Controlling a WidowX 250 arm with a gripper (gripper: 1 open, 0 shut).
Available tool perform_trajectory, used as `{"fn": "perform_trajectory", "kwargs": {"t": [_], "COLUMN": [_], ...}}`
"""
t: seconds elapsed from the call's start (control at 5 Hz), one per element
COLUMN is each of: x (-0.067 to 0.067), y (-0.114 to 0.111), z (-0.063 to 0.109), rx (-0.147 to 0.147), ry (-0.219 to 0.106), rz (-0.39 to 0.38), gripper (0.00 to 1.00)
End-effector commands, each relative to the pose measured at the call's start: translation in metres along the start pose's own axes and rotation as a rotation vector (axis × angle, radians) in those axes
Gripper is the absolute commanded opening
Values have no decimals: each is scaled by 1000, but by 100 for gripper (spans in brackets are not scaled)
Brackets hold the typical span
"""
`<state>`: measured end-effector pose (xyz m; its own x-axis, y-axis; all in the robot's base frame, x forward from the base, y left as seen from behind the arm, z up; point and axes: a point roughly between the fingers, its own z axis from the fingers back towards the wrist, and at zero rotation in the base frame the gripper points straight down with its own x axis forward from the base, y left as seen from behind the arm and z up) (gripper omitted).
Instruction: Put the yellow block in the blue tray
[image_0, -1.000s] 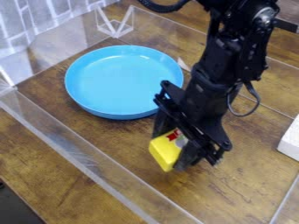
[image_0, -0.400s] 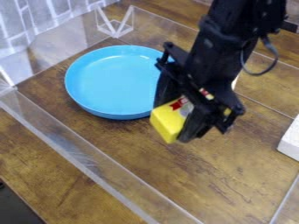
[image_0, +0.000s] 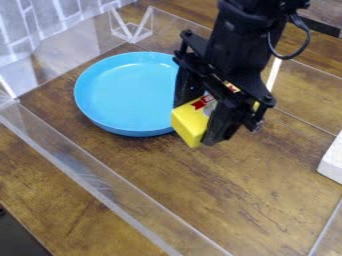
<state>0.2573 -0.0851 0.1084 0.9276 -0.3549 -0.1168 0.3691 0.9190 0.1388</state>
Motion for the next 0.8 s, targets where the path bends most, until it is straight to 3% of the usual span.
{"fn": "perform_trajectory", "kwargs": {"t": [0.0,0.6], "x": [-3,2], "y": [12,-5], "z": [15,13], "rx": [-12,-29], "ry": [-78,-76], "rz": [-27,-81], "gripper": [0,0]}}
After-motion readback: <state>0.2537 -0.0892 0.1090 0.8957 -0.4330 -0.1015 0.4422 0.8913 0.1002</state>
